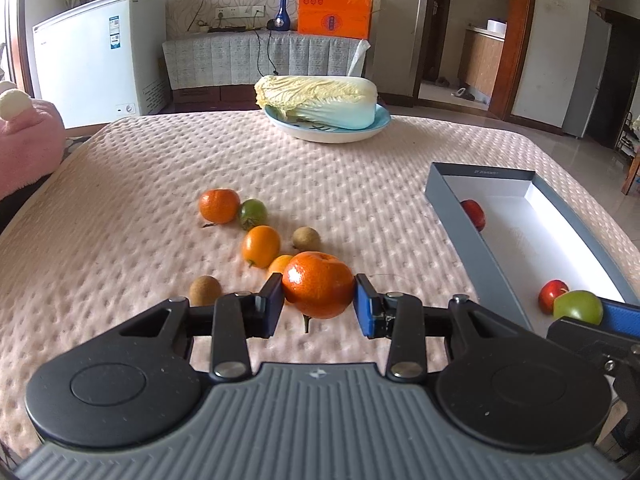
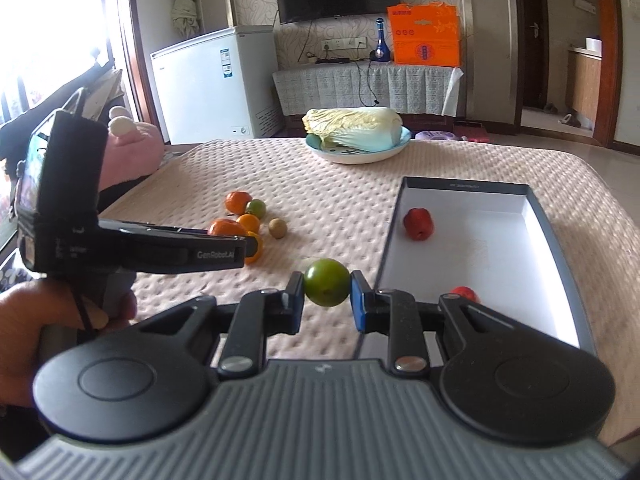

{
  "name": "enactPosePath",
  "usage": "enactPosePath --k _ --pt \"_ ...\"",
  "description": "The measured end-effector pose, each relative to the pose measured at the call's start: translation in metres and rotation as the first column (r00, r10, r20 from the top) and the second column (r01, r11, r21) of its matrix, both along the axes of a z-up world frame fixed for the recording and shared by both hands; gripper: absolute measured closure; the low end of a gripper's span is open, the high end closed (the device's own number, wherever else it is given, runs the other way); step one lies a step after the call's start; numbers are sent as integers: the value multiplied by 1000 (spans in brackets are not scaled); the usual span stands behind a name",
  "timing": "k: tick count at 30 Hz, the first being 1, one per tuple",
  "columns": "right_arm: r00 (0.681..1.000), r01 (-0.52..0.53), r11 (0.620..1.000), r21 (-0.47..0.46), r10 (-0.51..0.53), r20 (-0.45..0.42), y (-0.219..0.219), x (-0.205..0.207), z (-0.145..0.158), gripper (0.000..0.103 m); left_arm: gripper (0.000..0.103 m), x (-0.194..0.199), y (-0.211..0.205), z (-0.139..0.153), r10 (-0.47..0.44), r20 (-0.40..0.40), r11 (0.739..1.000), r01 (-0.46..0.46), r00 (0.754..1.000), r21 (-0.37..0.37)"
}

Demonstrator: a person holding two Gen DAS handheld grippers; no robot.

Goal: Organize fruits

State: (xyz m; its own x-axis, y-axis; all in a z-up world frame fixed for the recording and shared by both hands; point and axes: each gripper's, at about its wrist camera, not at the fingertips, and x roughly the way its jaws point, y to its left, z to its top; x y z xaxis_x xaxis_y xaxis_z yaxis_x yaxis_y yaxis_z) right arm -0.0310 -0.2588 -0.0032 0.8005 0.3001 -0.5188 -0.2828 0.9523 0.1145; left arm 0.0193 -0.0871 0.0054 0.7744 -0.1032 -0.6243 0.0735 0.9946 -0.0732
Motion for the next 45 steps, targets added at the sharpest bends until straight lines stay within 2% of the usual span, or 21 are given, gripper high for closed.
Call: enactPosePath --k 15,25,45 --pt "998 60 998 19 -61 9 -36 -6 2 76 60 -2 -44 7 -86 21 995 87 996 -47" --pt "996 90 996 11 -90 5 -50 -11 -1 76 60 -4 -77 9 -162 57 986 164 985 -36" --pt "988 150 989 -15 -150 -25 -74 -20 -4 76 60 -9 -127 5 -266 65 961 270 962 -57"
